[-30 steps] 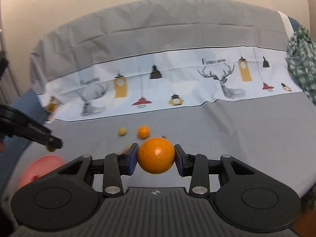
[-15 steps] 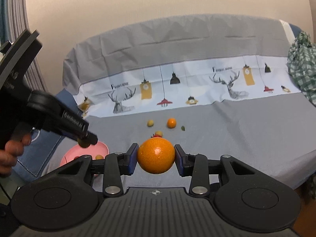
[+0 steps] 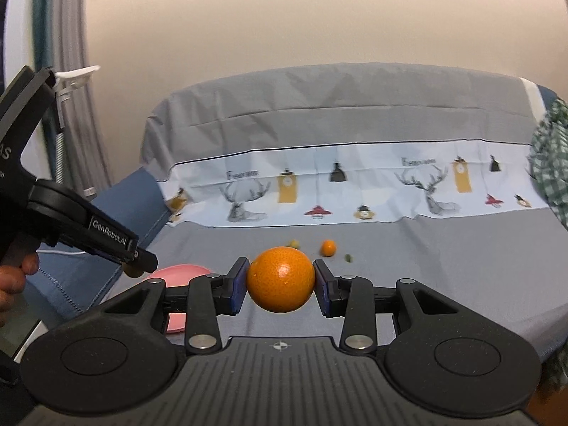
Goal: Organize fruits
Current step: 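Carry the yellow-green fruit and mandarin over the pink plate with both grippers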
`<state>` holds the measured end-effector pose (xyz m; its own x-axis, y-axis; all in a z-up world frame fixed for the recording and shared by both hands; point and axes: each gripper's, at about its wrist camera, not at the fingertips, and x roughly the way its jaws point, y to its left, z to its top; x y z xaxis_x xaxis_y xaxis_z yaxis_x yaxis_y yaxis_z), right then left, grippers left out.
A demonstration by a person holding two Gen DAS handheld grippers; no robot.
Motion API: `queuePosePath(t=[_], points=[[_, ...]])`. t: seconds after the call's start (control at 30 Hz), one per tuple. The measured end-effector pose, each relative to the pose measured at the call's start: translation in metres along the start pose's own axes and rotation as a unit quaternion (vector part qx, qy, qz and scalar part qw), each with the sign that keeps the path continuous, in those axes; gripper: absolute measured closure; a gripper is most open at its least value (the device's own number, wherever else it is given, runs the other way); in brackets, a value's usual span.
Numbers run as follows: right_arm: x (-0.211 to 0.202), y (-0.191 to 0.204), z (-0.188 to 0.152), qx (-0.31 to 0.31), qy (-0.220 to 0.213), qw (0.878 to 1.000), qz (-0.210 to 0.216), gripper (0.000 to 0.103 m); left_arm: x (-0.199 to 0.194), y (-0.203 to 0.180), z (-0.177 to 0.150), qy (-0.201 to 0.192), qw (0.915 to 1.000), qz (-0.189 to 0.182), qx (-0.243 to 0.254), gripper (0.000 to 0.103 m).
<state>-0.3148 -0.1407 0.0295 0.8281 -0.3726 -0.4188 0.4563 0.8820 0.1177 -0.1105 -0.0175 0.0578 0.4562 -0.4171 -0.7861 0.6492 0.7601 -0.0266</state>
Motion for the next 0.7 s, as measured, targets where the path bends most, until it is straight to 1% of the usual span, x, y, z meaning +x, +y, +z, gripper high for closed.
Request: queuePosePath(t=[0.1, 0.2, 0.37, 0.5, 0.57, 0.7], points=[[0.009, 0.013, 0.002, -0.012, 0.009, 1.0, 0.016, 0.063, -0.01, 0.018, -0.002, -0.006, 0.9996, -0.006, -0.027, 0.075], [0.02, 0.027, 0.003, -0.028, 0.022, 0.999, 0.033, 0.063, -0.017, 0.036, -0.005, -0.017, 0.9988, 0.007, -0.044, 0.075], [0.043, 0.052, 0.002, -0.057, 0.045, 0.995, 0.068, 0.063, -0.012, 0.068, -0.013, -0.004, 0.9954, 0.035, -0.089, 0.075], [0.066, 0.074, 0.006, -0.091, 0.07, 0.989, 0.094, 0.063, -0.004, 0.096, -0.022, 0.008, 0.9908, 0.049, -0.126, 0.075], [0.08, 0.084, 0.009, -0.1, 0.08, 0.986, 0.104, 0.063, 0.001, 0.109, -0.025, 0.013, 0.9886, 0.06, -0.137, 0.075], [0.104, 0.101, 0.011, -0.106, 0.097, 0.983, 0.11, 0.063, 0.012, 0.131, -0.025, 0.021, 0.9859, 0.074, -0.149, 0.075]])
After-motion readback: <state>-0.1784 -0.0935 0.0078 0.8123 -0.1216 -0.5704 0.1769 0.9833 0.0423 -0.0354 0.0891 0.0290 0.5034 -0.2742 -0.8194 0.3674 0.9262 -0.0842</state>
